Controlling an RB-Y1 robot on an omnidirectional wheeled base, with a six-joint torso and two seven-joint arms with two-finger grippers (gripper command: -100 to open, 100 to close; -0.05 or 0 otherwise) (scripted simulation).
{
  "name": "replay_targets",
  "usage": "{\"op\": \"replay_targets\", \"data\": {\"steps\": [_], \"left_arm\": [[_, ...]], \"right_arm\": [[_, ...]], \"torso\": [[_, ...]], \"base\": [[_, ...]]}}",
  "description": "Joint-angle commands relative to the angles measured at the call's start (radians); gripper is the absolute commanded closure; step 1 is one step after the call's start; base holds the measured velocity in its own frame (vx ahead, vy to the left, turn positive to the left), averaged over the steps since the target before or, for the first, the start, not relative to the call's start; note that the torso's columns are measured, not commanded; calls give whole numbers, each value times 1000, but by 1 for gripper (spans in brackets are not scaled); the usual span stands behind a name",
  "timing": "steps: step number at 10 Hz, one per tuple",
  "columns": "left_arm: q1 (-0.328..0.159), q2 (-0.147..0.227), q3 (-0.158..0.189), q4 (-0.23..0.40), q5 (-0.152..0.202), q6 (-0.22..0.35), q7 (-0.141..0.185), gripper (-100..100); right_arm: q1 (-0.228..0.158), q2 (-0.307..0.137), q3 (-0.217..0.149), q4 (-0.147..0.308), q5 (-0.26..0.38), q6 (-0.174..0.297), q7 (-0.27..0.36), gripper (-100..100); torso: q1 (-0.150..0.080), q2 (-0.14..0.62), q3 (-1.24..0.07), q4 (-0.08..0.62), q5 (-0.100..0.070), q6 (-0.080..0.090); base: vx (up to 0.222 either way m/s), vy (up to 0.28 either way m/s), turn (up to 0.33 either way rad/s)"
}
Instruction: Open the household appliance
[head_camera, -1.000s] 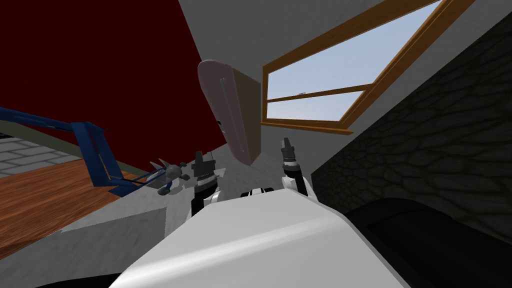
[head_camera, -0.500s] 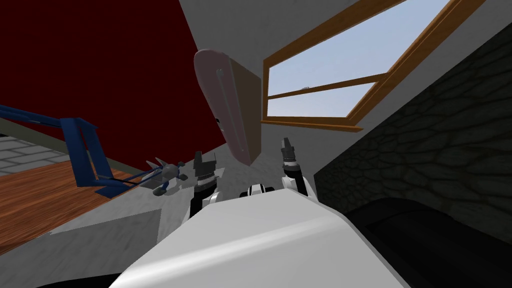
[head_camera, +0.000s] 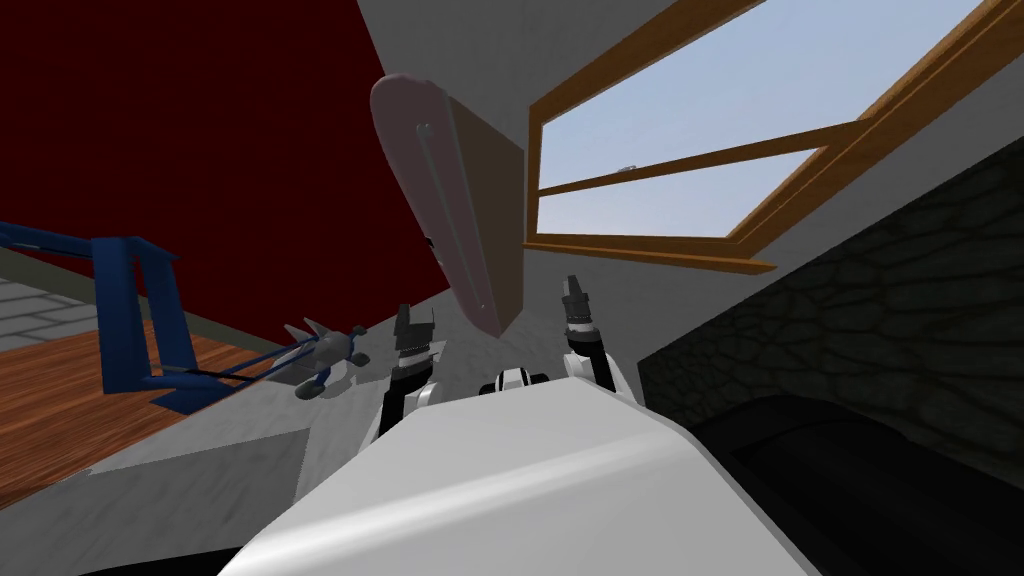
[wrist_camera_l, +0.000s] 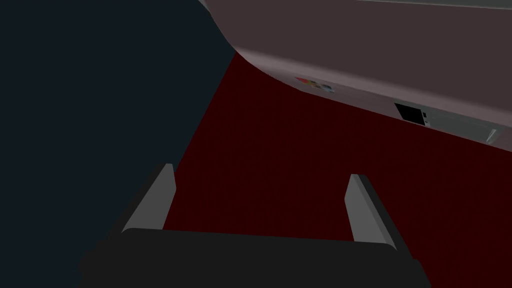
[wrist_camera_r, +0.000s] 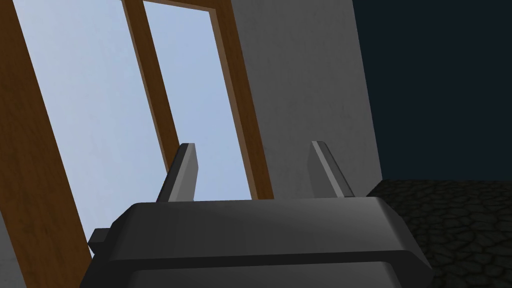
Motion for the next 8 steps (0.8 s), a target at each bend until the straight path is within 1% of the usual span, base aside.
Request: {"op": "replay_targets", "data": {"steps": [1, 4, 6, 8], "left_arm": [[-9, 2, 15, 39, 30, 12, 17, -100], [-28, 0, 33, 90, 65, 28, 35, -100], [-38, 5, 43, 118, 83, 36, 45, -100], [-53, 16, 56, 156, 110, 47, 59, -100]], "right_arm": [[0, 0, 0, 0, 0, 0, 0, 0], [0, 0, 0, 0, 0, 0, 0, 0], [0, 0, 0, 0, 0, 0, 0, 0], [0, 0, 0, 0, 0, 0, 0, 0]], "torso": [[-1, -1, 0, 0, 0, 0], [1, 3, 2, 1, 0, 0], [-2, 1, 1, 1, -1, 0], [0, 2, 1, 1, 0, 0]], "base": [[225, -91, 54], [207, -72, 44], [210, -108, 54], [206, -93, 43]]}}
